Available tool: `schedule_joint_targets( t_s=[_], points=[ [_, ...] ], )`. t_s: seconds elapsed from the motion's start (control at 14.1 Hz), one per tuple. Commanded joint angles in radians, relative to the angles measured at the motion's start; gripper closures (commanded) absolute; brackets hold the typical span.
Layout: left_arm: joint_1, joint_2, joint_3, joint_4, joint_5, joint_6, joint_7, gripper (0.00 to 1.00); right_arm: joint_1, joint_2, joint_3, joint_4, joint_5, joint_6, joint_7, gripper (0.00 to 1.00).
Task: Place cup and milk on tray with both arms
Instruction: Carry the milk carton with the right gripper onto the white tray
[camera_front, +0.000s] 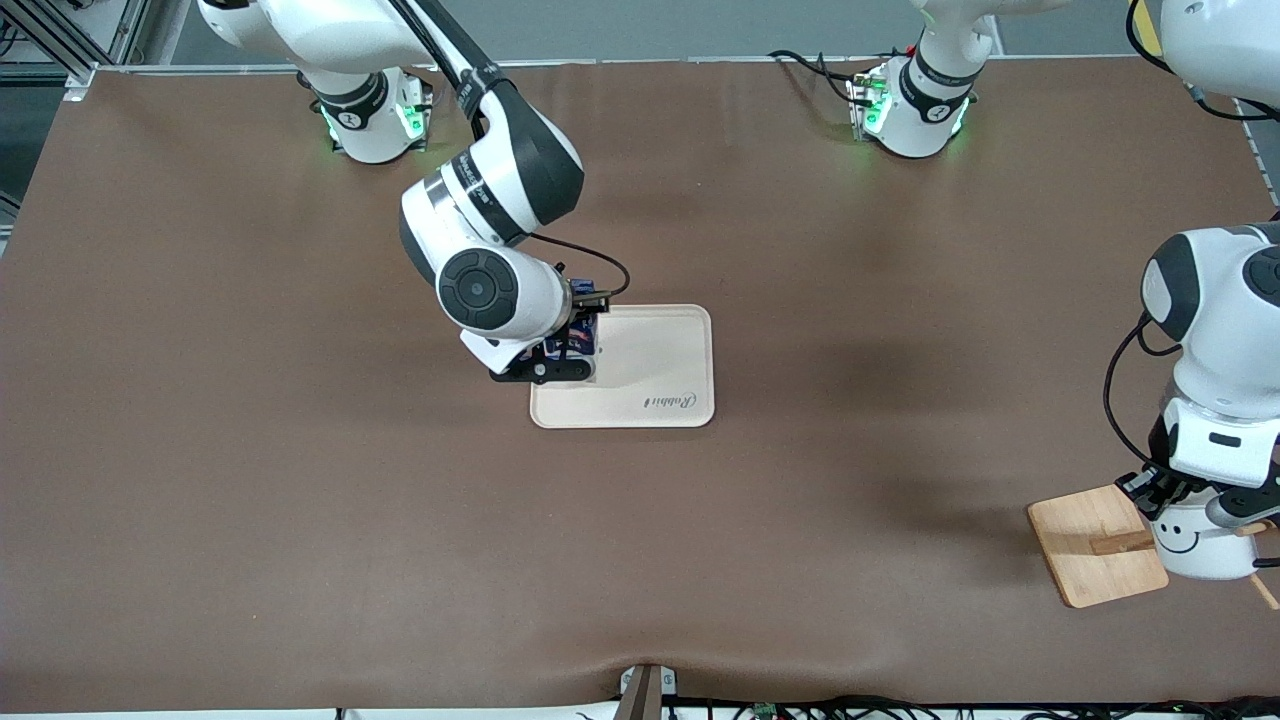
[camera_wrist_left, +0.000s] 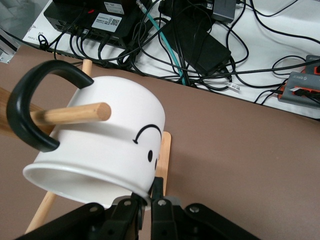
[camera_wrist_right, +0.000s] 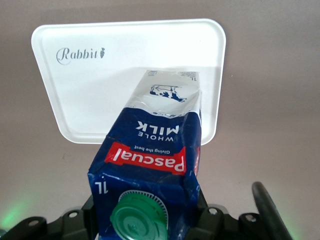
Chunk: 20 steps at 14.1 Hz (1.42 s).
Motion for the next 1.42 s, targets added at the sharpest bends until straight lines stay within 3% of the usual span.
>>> schedule_joint_targets(
  t_s=[0.0, 0.99, 1.13, 1.2, 1.27, 1.35],
  points=[
    [0.003, -0.024, -0.004, -0.004, 0.02, -0.002, 0.008, 1.0, -0.003, 0.048, -0.009, 0.029, 0.024, -0.012, 0.026, 1.0],
    [-0.002, -0.088, -0.048, -0.063, 0.008, -0.007, -0.007, 1.0, 0.017, 0.102, -0.009, 0.029, 0.021, -0.013, 0.007, 1.0],
    [0.0, -0.117, -0.048, -0.082, 0.008, -0.027, 0.001, 1.0, 0.025, 0.106, -0.009, 0.029, 0.018, -0.012, 0.007, 0.92],
    [-0.002, -0.123, -0.05, -0.08, 0.008, -0.043, 0.001, 1.0, 0.024, 0.106, -0.009, 0.029, 0.02, -0.013, 0.007, 0.71],
    [-0.005, -0.13, -0.051, -0.079, 0.008, -0.054, -0.005, 1.0, 0.024, 0.106, -0.009, 0.029, 0.018, -0.013, 0.009, 0.03],
    [-0.006, -0.133, -0.053, -0.08, 0.008, -0.06, -0.007, 1.0, 0.024, 0.105, -0.009, 0.031, 0.017, -0.013, 0.009, 0.0]
  ],
)
